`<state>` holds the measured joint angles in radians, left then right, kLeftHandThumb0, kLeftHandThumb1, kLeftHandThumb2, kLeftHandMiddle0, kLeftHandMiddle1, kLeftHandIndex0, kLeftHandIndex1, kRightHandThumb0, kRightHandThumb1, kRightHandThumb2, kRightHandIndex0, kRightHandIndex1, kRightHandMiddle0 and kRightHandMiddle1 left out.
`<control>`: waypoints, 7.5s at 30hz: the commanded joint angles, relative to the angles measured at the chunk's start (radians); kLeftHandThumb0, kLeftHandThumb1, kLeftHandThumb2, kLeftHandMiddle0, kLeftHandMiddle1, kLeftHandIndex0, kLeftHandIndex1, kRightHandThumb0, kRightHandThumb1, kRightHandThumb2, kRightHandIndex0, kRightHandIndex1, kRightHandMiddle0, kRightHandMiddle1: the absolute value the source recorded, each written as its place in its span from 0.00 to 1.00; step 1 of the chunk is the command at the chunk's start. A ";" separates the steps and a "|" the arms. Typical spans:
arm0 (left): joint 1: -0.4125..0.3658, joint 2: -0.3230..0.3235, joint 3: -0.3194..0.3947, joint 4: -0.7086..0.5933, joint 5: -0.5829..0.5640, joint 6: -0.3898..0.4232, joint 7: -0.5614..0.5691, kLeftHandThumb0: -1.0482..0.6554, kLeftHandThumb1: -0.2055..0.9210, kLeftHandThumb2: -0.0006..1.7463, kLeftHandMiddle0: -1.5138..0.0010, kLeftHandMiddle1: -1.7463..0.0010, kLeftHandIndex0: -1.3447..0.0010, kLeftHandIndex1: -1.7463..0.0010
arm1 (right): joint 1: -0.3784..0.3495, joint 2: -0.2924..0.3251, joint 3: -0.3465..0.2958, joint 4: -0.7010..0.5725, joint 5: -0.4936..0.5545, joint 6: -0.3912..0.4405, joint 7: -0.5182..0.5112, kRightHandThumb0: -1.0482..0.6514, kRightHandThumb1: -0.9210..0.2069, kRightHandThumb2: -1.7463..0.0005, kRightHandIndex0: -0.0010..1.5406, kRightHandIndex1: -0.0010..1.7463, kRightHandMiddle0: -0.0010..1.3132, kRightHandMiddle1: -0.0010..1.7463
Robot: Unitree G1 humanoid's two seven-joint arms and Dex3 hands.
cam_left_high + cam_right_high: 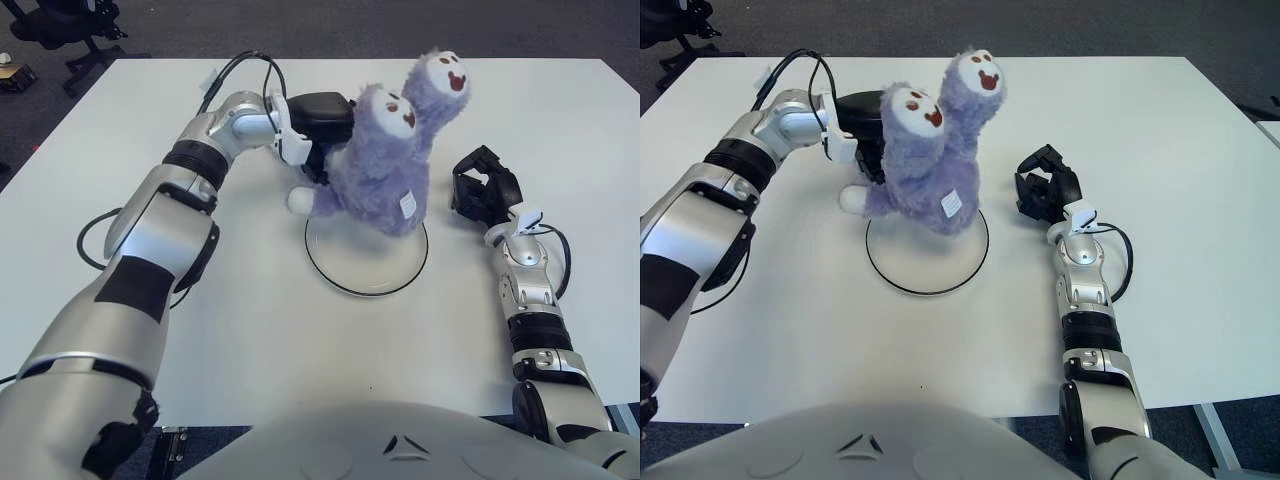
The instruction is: Put the doll into the plate.
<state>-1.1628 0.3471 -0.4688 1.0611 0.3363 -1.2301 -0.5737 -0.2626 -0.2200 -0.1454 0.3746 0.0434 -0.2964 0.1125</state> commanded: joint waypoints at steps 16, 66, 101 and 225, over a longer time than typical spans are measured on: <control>0.017 -0.015 0.012 0.018 -0.131 -0.055 -0.111 0.19 1.00 0.09 0.66 0.64 0.77 0.55 | 0.012 -0.004 0.006 -0.011 -0.008 0.035 -0.001 0.40 0.18 0.54 0.59 1.00 0.25 1.00; 0.105 -0.095 0.202 -0.143 -0.455 0.379 -0.678 0.04 1.00 0.03 0.93 1.00 1.00 1.00 | 0.013 -0.002 0.006 -0.038 -0.018 0.081 -0.023 0.40 0.15 0.58 0.55 1.00 0.23 1.00; -0.044 0.027 0.560 0.116 -0.532 0.621 -0.509 0.00 1.00 0.25 0.77 1.00 0.81 0.97 | 0.014 -0.006 -0.001 -0.024 -0.007 0.066 -0.002 0.40 0.17 0.55 0.58 1.00 0.24 1.00; 0.845 -0.298 0.695 -0.608 -0.564 1.130 0.450 0.40 0.92 0.37 0.41 0.00 0.80 0.00 | -0.047 -0.022 -0.053 0.219 -0.091 -0.125 -0.257 0.39 0.25 0.48 0.59 1.00 0.29 1.00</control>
<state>-0.3644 0.0573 0.2288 0.4151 -0.2282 -0.1275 -0.1268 -0.3400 -0.2509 -0.2000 0.5572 -0.0437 -0.4062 -0.1378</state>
